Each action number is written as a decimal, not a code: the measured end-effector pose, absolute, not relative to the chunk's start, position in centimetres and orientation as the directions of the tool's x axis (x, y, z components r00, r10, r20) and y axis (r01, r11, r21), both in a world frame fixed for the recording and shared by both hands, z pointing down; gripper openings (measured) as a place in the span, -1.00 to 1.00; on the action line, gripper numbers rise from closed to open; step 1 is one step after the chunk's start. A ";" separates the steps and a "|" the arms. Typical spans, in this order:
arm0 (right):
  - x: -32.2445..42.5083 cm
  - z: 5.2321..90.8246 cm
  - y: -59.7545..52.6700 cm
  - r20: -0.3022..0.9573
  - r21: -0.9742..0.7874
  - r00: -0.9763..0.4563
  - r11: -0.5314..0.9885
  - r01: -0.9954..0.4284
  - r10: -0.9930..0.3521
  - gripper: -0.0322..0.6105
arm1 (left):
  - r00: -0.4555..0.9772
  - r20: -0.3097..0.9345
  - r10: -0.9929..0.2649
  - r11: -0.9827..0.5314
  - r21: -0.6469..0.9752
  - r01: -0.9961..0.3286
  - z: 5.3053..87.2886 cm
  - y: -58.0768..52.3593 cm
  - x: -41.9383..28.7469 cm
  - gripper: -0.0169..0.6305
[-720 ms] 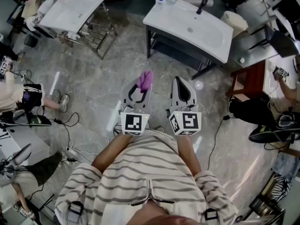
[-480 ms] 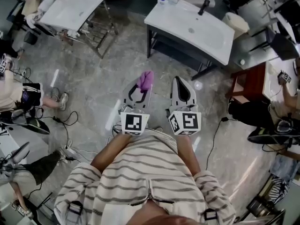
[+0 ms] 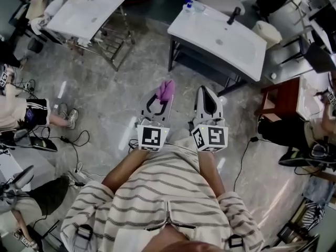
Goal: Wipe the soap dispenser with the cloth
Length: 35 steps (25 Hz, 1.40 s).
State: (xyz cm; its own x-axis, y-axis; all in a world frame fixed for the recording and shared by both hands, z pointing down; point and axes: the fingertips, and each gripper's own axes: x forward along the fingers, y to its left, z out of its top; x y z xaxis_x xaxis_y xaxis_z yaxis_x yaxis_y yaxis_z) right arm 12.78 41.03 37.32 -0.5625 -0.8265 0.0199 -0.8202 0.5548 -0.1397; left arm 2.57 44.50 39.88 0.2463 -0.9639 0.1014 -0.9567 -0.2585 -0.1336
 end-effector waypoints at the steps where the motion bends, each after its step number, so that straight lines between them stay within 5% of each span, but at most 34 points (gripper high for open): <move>1: 12.4 37.3 40.8 0.021 -0.139 -0.563 0.555 -0.820 -0.826 -0.92 | 0.248 0.102 -0.963 -0.260 -0.129 -0.957 39.9 44.1 2.4 -0.59; 35: 7.8 37.6 7.3 0.024 -0.199 -0.595 0.579 -0.790 -0.804 -0.92 | 0.262 0.121 -0.957 -0.274 -0.098 -0.957 39.4 11.1 -1.3 -0.59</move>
State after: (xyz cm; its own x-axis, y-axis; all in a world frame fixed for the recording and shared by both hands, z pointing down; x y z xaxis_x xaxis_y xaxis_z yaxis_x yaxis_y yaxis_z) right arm 7.76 7.29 37.64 -0.5948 -0.8035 0.0236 -0.7904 0.5793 -0.1991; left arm -1.33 11.09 39.40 0.2623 -0.9574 0.1208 -0.9566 -0.2745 -0.0981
